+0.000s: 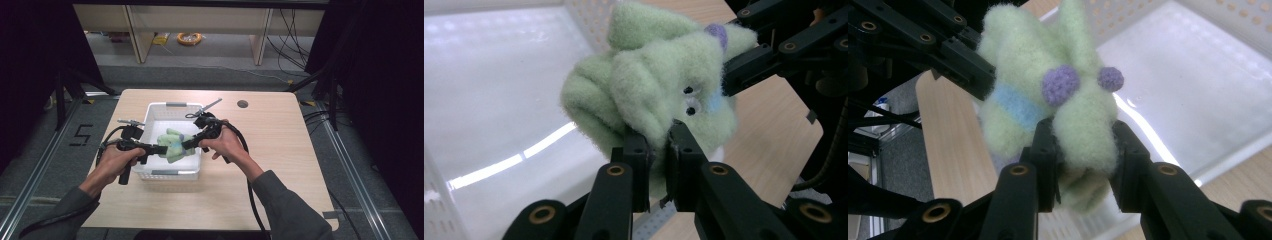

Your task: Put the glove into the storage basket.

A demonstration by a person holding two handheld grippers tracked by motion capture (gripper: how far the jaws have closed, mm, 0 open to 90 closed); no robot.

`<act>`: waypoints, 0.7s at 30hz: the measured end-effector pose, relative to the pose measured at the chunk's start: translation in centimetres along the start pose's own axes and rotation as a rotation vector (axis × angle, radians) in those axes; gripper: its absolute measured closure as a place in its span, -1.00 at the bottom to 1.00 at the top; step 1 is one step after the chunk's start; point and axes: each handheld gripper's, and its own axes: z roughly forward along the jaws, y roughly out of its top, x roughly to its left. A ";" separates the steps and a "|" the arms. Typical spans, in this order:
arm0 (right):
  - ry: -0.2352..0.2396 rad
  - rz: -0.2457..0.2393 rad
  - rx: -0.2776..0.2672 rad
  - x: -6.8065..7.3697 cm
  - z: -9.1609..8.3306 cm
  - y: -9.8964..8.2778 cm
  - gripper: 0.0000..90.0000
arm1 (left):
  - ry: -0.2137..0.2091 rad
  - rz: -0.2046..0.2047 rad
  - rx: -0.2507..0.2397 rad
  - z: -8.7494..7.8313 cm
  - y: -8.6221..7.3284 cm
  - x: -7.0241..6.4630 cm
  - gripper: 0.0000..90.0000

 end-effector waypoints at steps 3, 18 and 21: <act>-0.007 0.005 0.012 -0.5 1.0 0.3 0.54 | 0.002 -0.014 0.021 0.4 0.0 1.0 0.80; -0.025 0.044 0.096 -1.6 4.8 0.7 0.53 | 0.059 -0.050 0.087 2.2 -0.5 3.2 0.79; -0.027 0.048 0.113 -1.8 5.2 0.6 0.53 | 0.059 -0.056 0.096 2.6 -0.7 3.5 0.79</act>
